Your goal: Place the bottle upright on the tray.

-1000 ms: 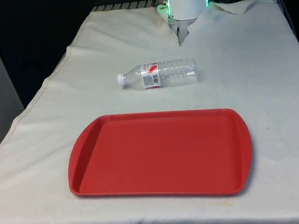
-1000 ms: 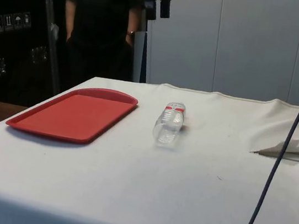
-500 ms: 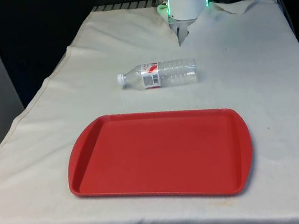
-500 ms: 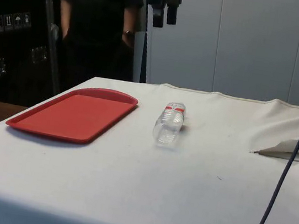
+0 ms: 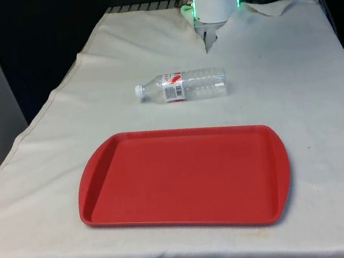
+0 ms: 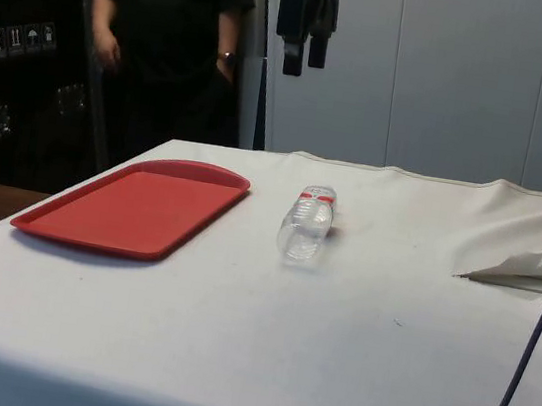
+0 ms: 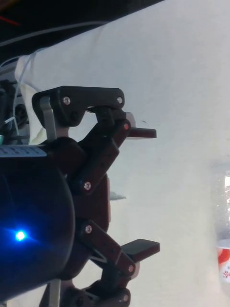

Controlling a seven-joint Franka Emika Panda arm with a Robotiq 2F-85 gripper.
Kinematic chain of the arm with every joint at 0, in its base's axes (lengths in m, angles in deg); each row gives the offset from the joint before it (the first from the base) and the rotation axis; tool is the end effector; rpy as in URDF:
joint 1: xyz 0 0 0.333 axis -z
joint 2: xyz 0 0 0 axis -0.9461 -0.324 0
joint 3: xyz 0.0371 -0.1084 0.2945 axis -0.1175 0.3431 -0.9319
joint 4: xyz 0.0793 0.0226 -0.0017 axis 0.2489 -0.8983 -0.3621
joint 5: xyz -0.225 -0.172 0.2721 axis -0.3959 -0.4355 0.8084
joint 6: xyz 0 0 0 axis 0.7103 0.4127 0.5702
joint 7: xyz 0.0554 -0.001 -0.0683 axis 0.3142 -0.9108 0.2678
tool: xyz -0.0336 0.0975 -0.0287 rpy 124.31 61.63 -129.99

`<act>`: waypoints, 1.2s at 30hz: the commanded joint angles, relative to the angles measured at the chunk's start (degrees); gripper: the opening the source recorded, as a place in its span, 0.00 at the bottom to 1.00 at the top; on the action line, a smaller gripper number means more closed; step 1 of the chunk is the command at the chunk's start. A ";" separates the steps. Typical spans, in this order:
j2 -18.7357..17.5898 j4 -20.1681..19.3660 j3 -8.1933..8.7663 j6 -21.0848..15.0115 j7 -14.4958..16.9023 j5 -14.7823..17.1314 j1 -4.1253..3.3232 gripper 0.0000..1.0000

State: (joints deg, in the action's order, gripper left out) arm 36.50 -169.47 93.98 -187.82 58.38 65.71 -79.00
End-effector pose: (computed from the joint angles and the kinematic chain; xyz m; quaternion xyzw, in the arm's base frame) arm 0.4584 0.0047 0.4171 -0.9994 0.0054 -0.0331 0.0124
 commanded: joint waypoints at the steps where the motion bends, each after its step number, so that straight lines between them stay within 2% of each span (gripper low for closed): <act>1: 0.11 -0.86 -0.17 -1.49 -0.74 -0.63 0.17 1.00; 6: -0.57 -2.98 -0.11 -4.70 -0.57 -0.46 0.29 1.00; 8: -0.57 -3.09 0.00 -4.41 -0.06 0.00 0.17 1.00; 16: -2.81 -5.16 0.17 -9.28 0.06 -0.23 0.52 1.00; 17: -2.64 -4.76 0.17 -8.19 0.11 0.00 0.40 1.00; 20: -4.01 -5.90 0.40 -11.34 0.40 -0.11 0.63 1.00; 24: -5.16 -6.53 0.52 -13.18 0.69 -0.11 0.80 1.00; 25: -5.04 -6.30 0.40 -12.38 0.63 0.00 0.74 1.00; 27: -5.90 -6.76 0.52 -14.04 0.80 -0.11 0.92 1.00; 36: -6.25 -6.53 0.34 -14.15 0.74 -0.06 0.92 1.00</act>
State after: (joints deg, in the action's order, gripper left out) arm 30.31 -175.94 94.32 -201.69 59.24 65.71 -78.09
